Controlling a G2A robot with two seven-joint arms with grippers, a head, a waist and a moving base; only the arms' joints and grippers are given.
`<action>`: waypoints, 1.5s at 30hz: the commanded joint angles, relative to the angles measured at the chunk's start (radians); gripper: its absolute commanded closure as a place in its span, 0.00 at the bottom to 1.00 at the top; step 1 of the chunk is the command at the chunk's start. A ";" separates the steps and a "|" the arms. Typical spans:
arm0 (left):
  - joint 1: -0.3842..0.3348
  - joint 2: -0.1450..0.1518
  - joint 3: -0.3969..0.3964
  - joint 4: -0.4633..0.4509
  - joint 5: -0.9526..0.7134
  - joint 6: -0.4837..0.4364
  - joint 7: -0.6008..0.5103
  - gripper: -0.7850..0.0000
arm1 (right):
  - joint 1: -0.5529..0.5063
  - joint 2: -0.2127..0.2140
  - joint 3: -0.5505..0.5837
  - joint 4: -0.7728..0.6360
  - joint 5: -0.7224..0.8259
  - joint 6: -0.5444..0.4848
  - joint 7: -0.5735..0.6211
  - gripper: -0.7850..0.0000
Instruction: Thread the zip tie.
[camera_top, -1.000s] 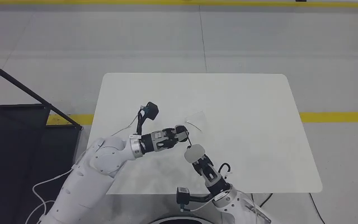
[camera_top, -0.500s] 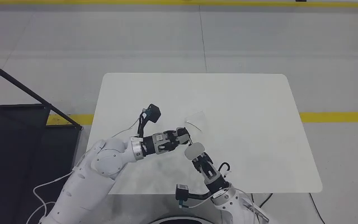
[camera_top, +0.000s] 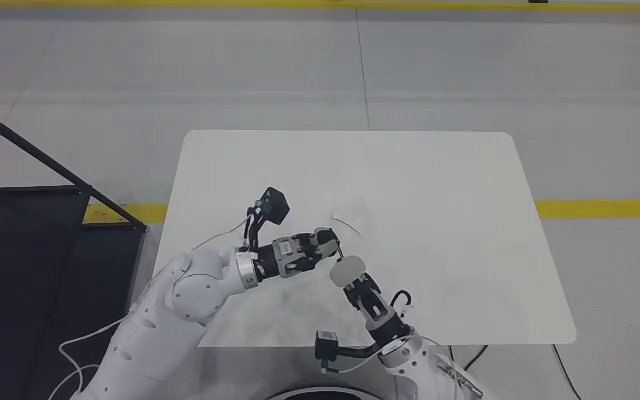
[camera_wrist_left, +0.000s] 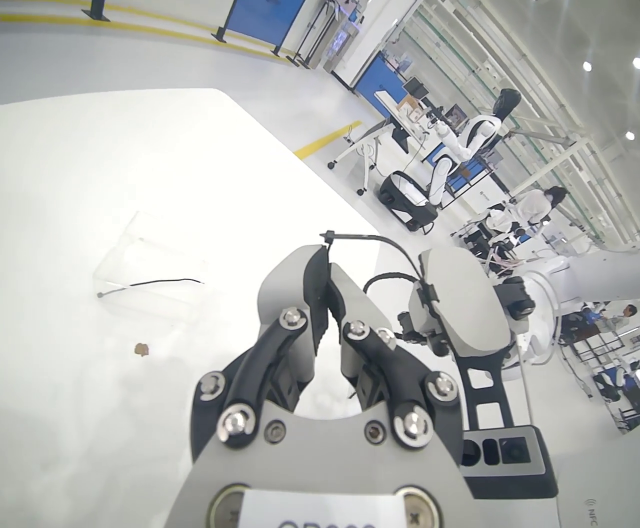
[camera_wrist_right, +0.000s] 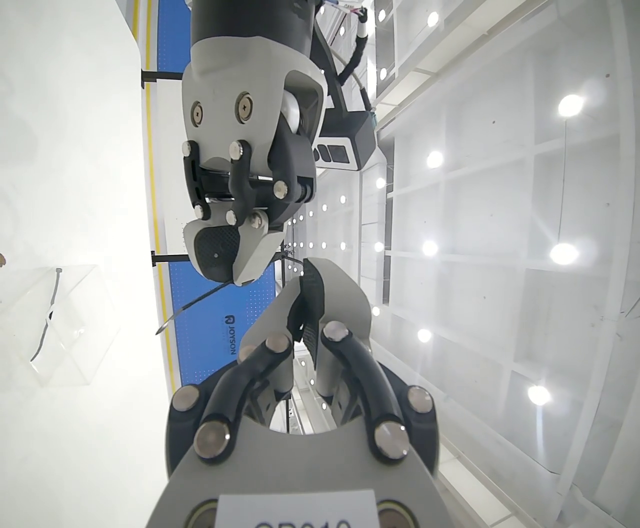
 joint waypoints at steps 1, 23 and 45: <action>0.010 0.000 -0.001 -0.010 0.046 0.002 0.031 1.00 | -0.003 0.000 0.004 -0.001 0.000 -0.002 -0.003 1.00; 0.129 -0.014 0.020 -0.078 0.382 0.044 0.360 1.00 | -0.031 -0.001 0.034 -0.009 0.000 -0.024 -0.030 1.00; 0.158 -0.023 0.010 -0.117 0.551 0.125 0.432 1.00 | -0.061 0.027 0.058 -0.035 0.000 -0.064 -0.061 1.00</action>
